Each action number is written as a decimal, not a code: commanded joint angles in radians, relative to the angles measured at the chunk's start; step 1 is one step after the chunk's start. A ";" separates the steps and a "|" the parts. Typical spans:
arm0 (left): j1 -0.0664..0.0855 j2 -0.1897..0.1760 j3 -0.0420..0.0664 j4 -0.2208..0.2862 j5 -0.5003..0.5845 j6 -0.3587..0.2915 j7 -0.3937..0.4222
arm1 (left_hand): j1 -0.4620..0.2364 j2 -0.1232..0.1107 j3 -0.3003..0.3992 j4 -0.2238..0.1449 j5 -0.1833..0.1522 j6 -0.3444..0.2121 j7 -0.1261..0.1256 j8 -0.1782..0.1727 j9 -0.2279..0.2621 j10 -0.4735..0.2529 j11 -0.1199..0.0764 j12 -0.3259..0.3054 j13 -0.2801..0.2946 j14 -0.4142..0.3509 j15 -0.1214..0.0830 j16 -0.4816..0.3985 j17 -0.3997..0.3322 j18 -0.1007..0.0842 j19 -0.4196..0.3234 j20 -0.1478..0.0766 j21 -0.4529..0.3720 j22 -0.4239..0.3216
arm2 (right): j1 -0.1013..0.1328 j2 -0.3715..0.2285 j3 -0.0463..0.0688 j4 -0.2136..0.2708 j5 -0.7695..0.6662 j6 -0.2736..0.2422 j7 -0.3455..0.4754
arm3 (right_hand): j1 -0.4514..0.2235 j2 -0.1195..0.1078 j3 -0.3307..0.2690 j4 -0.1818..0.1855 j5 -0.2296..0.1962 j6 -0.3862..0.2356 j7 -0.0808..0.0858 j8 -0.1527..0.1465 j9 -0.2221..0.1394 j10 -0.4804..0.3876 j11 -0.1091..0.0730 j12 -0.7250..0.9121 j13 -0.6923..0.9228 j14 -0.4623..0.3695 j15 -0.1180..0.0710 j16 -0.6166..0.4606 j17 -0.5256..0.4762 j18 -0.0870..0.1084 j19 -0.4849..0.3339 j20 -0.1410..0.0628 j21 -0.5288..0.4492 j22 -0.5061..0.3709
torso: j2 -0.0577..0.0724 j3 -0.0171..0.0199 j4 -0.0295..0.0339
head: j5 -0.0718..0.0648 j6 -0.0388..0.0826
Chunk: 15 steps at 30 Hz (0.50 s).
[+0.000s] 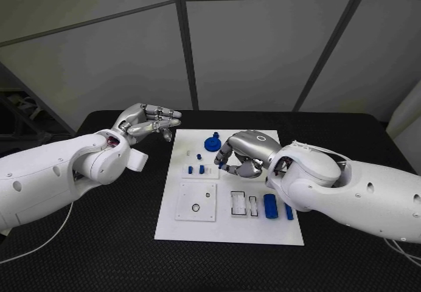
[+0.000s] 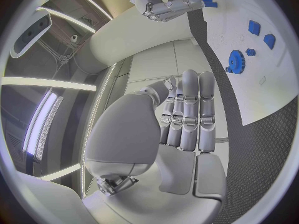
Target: Assemble the parts on the task board
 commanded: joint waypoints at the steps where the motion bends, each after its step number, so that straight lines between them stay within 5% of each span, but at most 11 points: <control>1: 0.002 0.006 0.001 -0.001 0.023 0.008 0.003 | -0.003 0.005 -0.006 -0.003 0.007 -0.005 -0.001 -0.006 -0.001 -0.008 0.002 -0.003 0.001 -0.005 -0.001 -0.004 -0.001 -0.004 -0.004 0.001 -0.007 -0.001 | -0.024 0.023 0.000 -0.013 -0.004 -0.014 0.035 | -0.012 0.000 0.000 -0.005 0.002 0.006 0.001 0.001 0.001 0.001 0.002 -0.003 -0.002 0.019 -0.007 -0.001 -0.002 -0.007 0.077 -0.007 -0.001 0.211 | 0.001 0.0014 -0.0007 | 0.015 -0.003; 15: 0.002 0.020 0.001 -0.003 0.029 0.004 -0.001 | -0.001 0.008 -0.005 -0.004 0.008 -0.006 -0.001 -0.007 -0.001 -0.008 0.002 -0.003 0.002 -0.005 -0.001 -0.006 -0.002 -0.004 -0.004 0.001 -0.008 -0.002 | -0.100 0.094 -0.002 -0.074 -0.037 0.005 0.046 | -0.023 -0.002 0.000 -0.008 -0.001 0.004 0.002 -0.003 0.000 -0.003 0.004 -0.004 -0.007 0.018 -0.007 -0.002 -0.005 -0.006 0.075 -0.007 -0.004 0.208 | 0.002 0.0023 -0.0011 | 0.066 -0.016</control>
